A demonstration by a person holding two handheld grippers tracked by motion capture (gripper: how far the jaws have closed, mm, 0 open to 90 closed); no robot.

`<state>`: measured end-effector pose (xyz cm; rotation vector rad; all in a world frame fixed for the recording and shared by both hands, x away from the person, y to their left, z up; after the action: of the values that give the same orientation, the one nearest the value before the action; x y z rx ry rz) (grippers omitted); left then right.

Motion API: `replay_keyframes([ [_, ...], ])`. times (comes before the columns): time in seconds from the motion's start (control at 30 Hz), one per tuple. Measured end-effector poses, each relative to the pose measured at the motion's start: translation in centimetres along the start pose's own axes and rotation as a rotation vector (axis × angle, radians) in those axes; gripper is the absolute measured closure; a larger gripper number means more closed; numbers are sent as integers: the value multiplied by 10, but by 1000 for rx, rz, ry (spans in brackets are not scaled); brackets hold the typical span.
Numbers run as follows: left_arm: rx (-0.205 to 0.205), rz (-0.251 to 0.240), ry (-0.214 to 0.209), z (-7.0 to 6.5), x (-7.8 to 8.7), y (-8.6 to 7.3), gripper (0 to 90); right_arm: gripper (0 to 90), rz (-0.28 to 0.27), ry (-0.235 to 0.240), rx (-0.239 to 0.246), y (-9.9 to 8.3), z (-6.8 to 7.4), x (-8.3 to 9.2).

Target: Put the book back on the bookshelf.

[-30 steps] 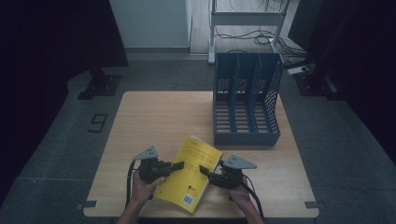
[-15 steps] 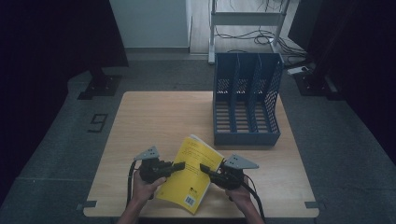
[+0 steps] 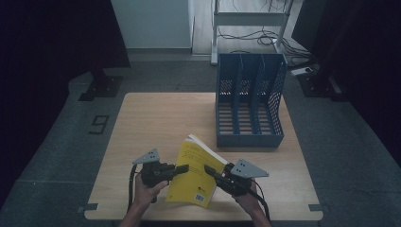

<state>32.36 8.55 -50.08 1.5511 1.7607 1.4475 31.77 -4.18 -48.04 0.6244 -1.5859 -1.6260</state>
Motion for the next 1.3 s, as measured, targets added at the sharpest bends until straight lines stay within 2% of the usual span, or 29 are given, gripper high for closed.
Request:
replay_keyframes([
  [0.13, -5, 1, -3, -1, -1, 0, 843, 702, -3, 9, -16, 1, -1, 1],
  [0.2, -12, 1, -7, -2, -1, 0, 844, 705, -12, 43, -64, 1, -3, 2],
  [0.37, -17, -1, -11, -3, -1, 0, 844, 700, -26, 98, -124, 0, -5, 1],
  [0.53, -22, 5, -17, -6, -2, -1, 840, 707, -16, 115, -148, -5, -2, -3],
  [0.7, -28, 17, -22, -8, -4, -2, 837, 674, 26, 94, -83, -12, 2, -9],
  [1.03, -26, 13, -5, -6, -6, -2, 830, 693, 48, 61, -45, -12, 2, -9],
  [1.1, -23, 10, -1, -5, -6, -2, 809, 697, 49, 46, -9, -11, 4, -9],
  [1.13, -28, 5, -2, -5, -6, -2, 803, 700, 51, 26, 31, -9, 6, -8],
  [1.17, -28, 5, -2, -5, -6, -2, 802, 700, 51, 26, 31, -9, 6, -8],
  [1.27, -36, 3, 0, -7, -7, -2, 797, 710, 44, -5, 89, -5, 7, -6],
  [1.3, -40, 7, 0, -7, -8, -2, 784, 724, 41, -27, 135, -3, 7, -3],
])
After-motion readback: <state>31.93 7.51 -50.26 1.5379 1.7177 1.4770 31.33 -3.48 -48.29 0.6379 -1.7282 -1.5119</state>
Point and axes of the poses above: each handheld gripper's, and its own axes: x roughly backward along the jaws, y roughly out of its top, z roughly to its left, the point moved 10 cm from there along -x, roughly forward along the jaws
